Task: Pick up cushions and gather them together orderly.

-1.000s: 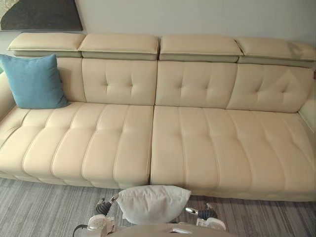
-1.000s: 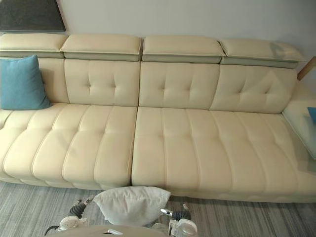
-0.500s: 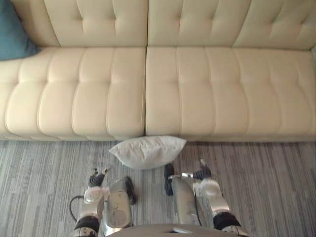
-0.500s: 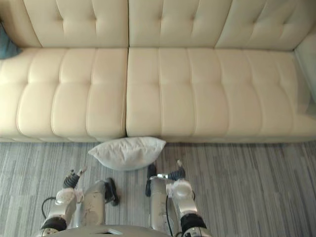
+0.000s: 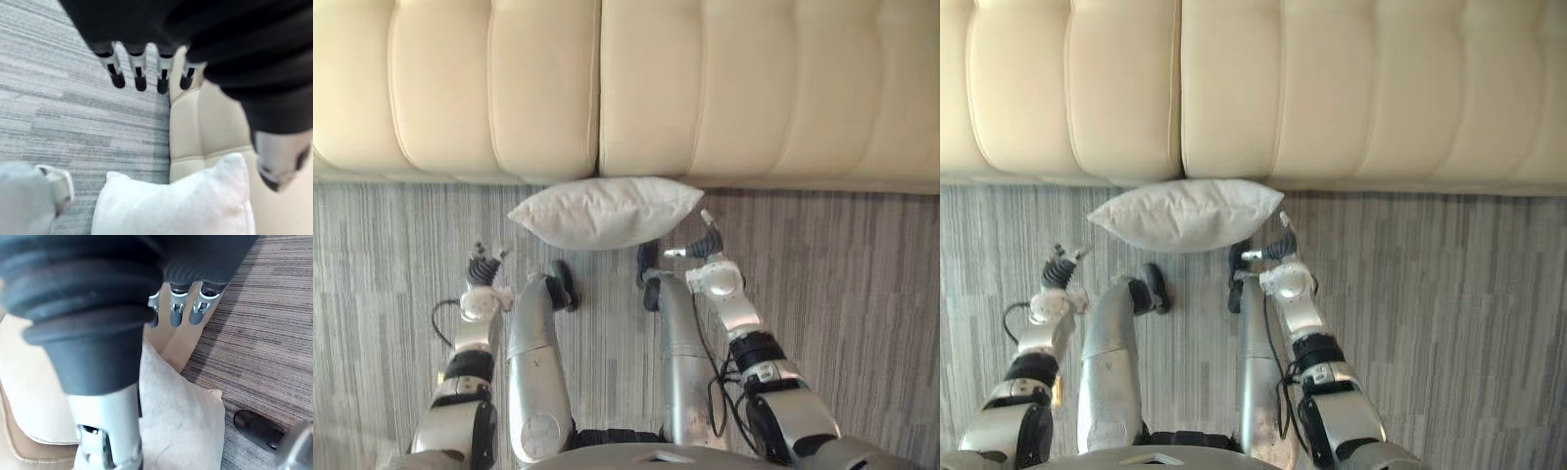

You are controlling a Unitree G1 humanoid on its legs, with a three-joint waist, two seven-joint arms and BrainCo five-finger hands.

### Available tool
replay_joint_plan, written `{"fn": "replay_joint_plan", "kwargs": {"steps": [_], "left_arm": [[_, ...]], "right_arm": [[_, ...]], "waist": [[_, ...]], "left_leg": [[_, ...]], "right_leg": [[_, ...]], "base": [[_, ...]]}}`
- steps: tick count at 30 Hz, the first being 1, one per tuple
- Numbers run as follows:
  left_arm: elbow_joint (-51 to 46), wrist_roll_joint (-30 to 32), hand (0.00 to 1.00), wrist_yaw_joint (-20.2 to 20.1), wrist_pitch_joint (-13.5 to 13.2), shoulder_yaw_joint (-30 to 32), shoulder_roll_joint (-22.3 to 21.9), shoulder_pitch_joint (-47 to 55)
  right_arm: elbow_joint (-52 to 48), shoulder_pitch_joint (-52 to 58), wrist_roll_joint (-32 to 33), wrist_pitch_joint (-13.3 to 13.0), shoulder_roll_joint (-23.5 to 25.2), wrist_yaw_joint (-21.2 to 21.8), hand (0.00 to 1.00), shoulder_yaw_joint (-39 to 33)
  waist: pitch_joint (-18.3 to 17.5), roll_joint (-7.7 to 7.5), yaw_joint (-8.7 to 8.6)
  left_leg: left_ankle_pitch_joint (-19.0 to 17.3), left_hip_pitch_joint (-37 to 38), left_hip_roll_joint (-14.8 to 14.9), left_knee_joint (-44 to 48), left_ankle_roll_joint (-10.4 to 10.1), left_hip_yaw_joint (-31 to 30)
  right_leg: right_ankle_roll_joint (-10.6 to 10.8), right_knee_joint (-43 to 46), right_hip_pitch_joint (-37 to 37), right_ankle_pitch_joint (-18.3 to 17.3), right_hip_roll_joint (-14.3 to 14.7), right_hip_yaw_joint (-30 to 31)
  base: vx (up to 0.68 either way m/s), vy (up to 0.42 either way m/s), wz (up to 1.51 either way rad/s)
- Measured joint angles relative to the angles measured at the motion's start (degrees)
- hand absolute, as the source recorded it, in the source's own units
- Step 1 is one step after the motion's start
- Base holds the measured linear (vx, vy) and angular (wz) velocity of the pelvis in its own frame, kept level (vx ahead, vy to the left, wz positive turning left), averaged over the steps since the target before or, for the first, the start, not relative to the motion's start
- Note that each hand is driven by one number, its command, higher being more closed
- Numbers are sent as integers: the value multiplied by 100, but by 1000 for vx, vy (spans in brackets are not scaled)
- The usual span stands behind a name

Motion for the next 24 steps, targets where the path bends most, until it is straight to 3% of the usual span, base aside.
{"fn": "replay_joint_plan", "kwargs": {"steps": [5,13,22,23,24], "left_arm": [[-16,-18,0,69,-76,240,237,-457],[-22,7,0,71,-77,171,402,-1058],[-452,127,0,262,-81,-478,377,-1814],[-452,127,0,304,-81,-486,371,-1845],[-453,138,100,368,-80,-487,335,-1933]], "right_arm": [[33,-440,94,-1,-178,-224,0,-215],[89,-1172,462,4,-318,-432,0,-236],[181,-1966,1098,1,12,-720,0,-326],[229,-2004,1127,-3,77,-725,100,-315],[290,-2091,1207,-6,143,-753,100,-300]], "waist": [[121,5,1],[127,14,-10],[137,29,-30],[138,30,-31],[138,30,-33]], "left_leg": [[40,-933,25,365,28,-141],[135,-1801,22,598,105,-165],[214,-2510,24,898,122,-224],[213,-2524,34,921,122,-225],[213,-2554,41,933,123,-219]], "right_leg": [[-26,415,-903,-18,-40,-56],[1,672,-1771,4,-107,-39],[5,998,-2498,52,-144,-20],[6,1012,-2514,56,-139,-19],[17,1019,-2548,75,-132,-7]], "base": [[-40,-27,6],[-59,-9,4],[-64,-10,3],[-58,-6,-6],[-65,-7,-5]]}}
